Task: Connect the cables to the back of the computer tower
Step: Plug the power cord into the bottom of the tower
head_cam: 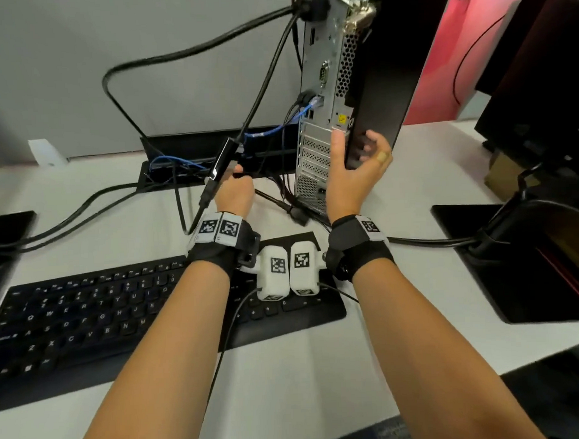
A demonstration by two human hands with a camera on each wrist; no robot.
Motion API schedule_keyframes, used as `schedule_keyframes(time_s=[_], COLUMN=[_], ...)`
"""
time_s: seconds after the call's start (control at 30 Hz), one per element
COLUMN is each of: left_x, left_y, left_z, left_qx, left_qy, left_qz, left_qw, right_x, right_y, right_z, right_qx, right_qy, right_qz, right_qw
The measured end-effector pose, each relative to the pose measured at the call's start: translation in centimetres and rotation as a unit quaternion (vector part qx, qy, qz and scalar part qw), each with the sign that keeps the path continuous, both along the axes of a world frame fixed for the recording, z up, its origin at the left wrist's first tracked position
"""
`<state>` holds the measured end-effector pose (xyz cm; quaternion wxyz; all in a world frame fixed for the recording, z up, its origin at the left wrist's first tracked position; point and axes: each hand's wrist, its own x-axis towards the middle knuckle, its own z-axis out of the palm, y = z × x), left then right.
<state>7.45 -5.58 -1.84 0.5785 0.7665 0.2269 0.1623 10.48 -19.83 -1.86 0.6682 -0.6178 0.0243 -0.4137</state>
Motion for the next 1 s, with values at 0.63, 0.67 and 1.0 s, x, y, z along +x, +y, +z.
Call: schedule_keyframes(time_s=[0.63,0.67,1.0], left_x=[0.6,0.2,0.2], left_y=[-1.6,-1.8,-2.4], left_z=[-2.1,-2.2,-2.2], left_qx=[-0.201,-0.171,-0.229], left_qy=[-0.034,0.020,-0.003], left_qz=[-0.296,-0.339,-0.306], left_qw=[0.933,0.925,0.924], right_x=[3.2,3.2,2.9], right_y=[-2.0,-1.9,-1.8], right_z=[-2.6,-2.6,-2.5], right_qx=[0.242,0.247,0.266], right_qy=[0.245,0.241,0.236], right_qz=[0.108,0.117,0.096], right_qw=[0.933,0.931,0.930])
